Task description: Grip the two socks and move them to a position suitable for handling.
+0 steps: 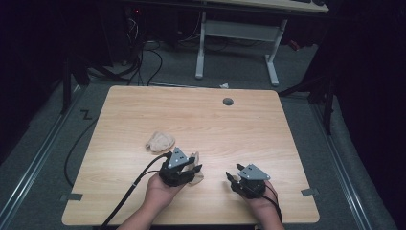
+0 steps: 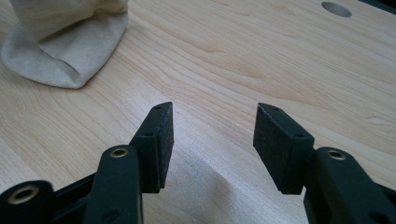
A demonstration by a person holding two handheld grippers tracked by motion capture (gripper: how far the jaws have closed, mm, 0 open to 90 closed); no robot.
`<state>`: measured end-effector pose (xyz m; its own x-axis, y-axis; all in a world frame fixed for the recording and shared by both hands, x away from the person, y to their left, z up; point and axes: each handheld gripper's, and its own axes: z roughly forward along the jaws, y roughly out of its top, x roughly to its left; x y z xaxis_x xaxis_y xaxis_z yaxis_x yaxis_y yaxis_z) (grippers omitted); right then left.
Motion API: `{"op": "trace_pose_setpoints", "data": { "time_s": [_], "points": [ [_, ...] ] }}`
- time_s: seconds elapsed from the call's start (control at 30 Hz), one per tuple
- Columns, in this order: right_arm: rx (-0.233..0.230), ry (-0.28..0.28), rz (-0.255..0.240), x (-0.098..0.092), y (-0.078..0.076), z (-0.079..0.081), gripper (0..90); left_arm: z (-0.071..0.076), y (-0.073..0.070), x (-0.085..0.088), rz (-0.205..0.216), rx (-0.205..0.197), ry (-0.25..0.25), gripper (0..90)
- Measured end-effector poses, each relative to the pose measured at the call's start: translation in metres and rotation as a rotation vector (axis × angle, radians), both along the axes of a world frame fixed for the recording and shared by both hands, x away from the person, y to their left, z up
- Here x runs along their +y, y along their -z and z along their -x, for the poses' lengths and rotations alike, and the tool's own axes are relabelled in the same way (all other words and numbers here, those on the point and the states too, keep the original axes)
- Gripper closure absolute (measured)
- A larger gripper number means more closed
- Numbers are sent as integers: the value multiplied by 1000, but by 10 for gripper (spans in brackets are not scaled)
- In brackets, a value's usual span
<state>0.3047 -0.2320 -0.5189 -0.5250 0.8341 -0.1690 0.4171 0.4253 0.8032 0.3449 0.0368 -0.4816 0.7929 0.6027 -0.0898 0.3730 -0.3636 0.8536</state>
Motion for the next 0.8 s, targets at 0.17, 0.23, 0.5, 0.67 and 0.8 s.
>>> {"op": "trace_pose_setpoints", "data": {
  "time_s": [0.17, 0.23, 0.5, 0.67, 0.8],
  "points": [
    [1, 2, -3, -1, 0, 0, 480, 3, -2, -9, 15, -14, 24, 596],
    [1, 2, -3, -1, 0, 0, 480, 4, -5, -8, 24, -21, 26, 594],
    [10, 6, -13, -1, 0, 0, 481, 7, -1, 4, -10, -35, -6, 594],
    [9, 3, -10, -1, 0, 0, 482, 7, 14, 14, -51, -10, -47, 601],
    [11, 3, -12, 1, 1, 0, 484, 6, 28, 18, -85, 23, -67, 653]
  ]
}}
